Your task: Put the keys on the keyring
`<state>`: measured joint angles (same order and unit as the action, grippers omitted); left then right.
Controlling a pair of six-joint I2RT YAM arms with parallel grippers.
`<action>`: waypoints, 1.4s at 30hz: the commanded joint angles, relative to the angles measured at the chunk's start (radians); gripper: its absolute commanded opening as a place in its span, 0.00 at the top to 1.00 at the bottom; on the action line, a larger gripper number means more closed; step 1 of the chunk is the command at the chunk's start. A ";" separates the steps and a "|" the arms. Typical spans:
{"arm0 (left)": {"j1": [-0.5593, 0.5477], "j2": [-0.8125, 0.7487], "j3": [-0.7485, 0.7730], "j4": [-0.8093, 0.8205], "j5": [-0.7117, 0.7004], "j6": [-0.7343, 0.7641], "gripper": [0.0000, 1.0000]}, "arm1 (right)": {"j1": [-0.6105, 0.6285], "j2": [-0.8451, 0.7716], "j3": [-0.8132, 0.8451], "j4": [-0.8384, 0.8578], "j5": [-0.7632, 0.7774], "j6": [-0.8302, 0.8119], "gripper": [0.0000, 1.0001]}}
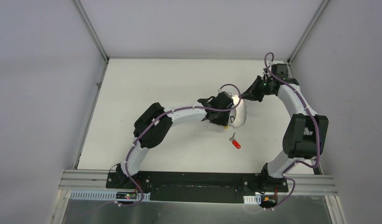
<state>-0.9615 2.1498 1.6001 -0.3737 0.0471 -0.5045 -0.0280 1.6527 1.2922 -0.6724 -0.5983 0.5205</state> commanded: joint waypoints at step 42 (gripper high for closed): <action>-0.042 -0.103 -0.021 -0.235 -0.302 -0.027 1.00 | -0.001 -0.011 0.017 0.041 -0.048 0.045 1.00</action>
<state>-0.9958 2.1353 1.6188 -0.6216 -0.2199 -0.5018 -0.0284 1.6619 1.2922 -0.6731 -0.6365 0.5453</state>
